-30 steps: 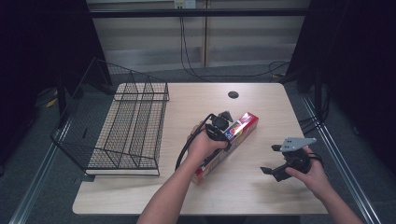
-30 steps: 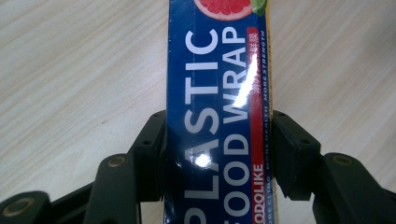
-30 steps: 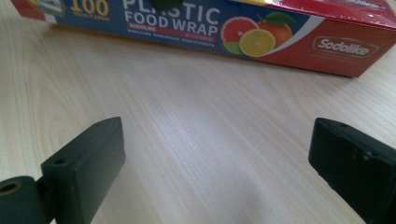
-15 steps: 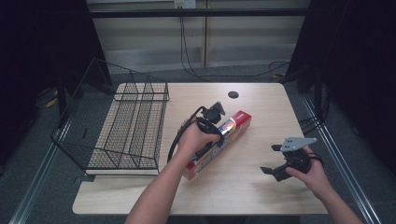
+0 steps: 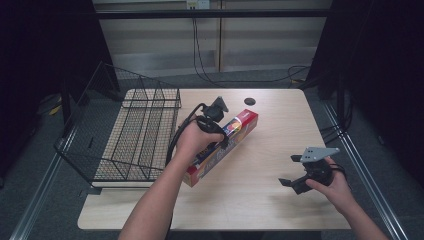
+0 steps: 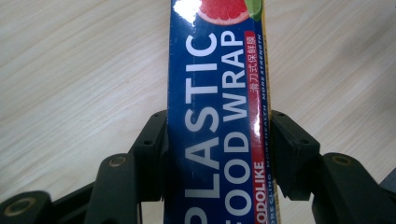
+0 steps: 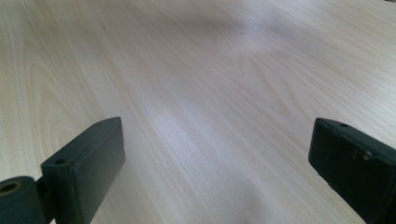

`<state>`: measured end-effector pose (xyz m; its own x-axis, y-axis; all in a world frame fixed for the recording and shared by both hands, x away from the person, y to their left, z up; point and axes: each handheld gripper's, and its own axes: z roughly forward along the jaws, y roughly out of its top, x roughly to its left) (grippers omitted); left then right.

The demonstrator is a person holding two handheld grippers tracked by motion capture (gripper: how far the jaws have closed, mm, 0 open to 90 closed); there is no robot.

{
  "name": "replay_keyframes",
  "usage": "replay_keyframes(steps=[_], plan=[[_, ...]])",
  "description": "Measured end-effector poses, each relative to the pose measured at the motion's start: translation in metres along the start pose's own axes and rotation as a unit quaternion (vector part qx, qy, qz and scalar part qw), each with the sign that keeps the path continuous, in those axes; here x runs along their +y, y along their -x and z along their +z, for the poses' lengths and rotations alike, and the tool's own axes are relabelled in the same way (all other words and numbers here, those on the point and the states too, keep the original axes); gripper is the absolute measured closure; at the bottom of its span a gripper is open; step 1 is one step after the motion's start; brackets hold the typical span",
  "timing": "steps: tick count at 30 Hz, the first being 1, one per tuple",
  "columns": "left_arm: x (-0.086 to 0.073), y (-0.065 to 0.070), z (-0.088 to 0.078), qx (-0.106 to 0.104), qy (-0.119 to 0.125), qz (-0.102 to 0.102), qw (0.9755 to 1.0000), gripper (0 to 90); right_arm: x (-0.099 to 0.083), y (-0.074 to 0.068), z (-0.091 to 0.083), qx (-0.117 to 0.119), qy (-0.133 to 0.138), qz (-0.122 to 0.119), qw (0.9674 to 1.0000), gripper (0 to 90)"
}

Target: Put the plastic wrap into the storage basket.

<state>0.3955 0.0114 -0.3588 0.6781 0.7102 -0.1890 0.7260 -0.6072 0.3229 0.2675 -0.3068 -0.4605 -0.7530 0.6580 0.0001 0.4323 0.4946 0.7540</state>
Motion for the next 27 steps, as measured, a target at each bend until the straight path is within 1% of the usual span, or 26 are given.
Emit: replay_keyframes(steps=[3, 4, 6, 8, 10, 13, 14, 16, 17, 18, 20, 21, 23, 24, 25, 27], plan=[[0.0, -0.003, -0.008, 0.001, 0.002, -0.007, 1.0, 45.8, 0.0, 0.0, 0.0, 0.0, 0.0, 0.0, 1.0, 3.5], [0.0, -0.004, -0.01, 0.002, 0.001, -0.003, 1.0, 45.8, 0.0, 0.0, 0.0, 0.001, 0.001, 0.0, 1.0, 3.5], [0.0, -0.004, -0.016, 0.006, 0.003, -0.01, 0.9999, 45.8, 0.0, 0.0, 0.0, -0.002, 0.001, 0.0, 1.0, 3.5], [0.001, -0.006, -0.022, 0.011, 0.008, -0.008, 0.9999, 45.9, 0.0, 0.0, 0.0, 0.0, 0.002, 0.001, 1.0, 3.5], [0.0, -0.01, -0.027, 0.009, 0.01, -0.015, 0.9998, 45.8, 0.0, 0.0, 0.0, 0.0, 0.001, 0.001, 1.0, 3.5], [0.0, -0.013, -0.034, 0.015, 0.008, -0.023, 0.9996, 45.9, 0.0, 0.0, 0.0, -0.001, 0.003, -0.001, 1.0, 3.5], [0.0, -0.013, -0.034, 0.015, 0.008, -0.023, 0.9996, 45.9, 0.0, 0.0, 0.0, -0.001, 0.003, -0.001, 1.0, 3.5], [-0.001, -0.016, -0.039, 0.021, 0.006, -0.026, 0.9994, 45.9, 0.0, 0.001, -0.001, -0.001, 0.005, -0.001, 1.0, 3.5], [-0.001, -0.019, -0.045, 0.021, 0.006, -0.031, 0.9993, 45.9, 0.0, 0.0, -0.001, 0.0, 0.004, 0.0, 1.0, 3.5], [-0.001, -0.02, -0.048, 0.021, 0.006, -0.031, 0.9993, 45.9, 0.0, 0.001, 0.0, 0.0, 0.004, -0.002, 1.0, 3.5], [-0.001, -0.022, -0.053, 0.023, 0.008, -0.037, 0.999, 46.0, 0.0, 0.0, 0.0, -0.003, 0.003, -0.001, 1.0, 3.5], [-0.001, -0.023, -0.056, 0.025, 0.005, -0.037, 0.999, 46.0, 0.0, 0.0, 0.0, -0.002, 0.003, 0.0, 1.0, 3.5], [-0.001, -0.025, -0.06, 0.026, 0.008, -0.043, 0.9987, 46.0, 0.0, 0.0, 0.0, -0.001, 0.004, -0.001, 1.0, 3.5], [-0.001, -0.025, -0.06, 0.026, 0.008, -0.043, 0.9987, 46.0, 0.0, 0.0, 0.0, -0.001, 0.003, 0.0, 1.0, 3.5], [-0.001, -0.027, -0.065, 0.028, 0.006, -0.043, 0.9987, 46.0, 0.0, 0.0, 0.0, 0.001, 0.002, 0.001, 1.0, 3.5], [-0.001, -0.029, -0.07, 0.029, 0.009, -0.052, 0.9982, 46.0, 0.0, 0.0, 0.0, 0.0, 0.002, 0.0, 1.0, 3.5]])
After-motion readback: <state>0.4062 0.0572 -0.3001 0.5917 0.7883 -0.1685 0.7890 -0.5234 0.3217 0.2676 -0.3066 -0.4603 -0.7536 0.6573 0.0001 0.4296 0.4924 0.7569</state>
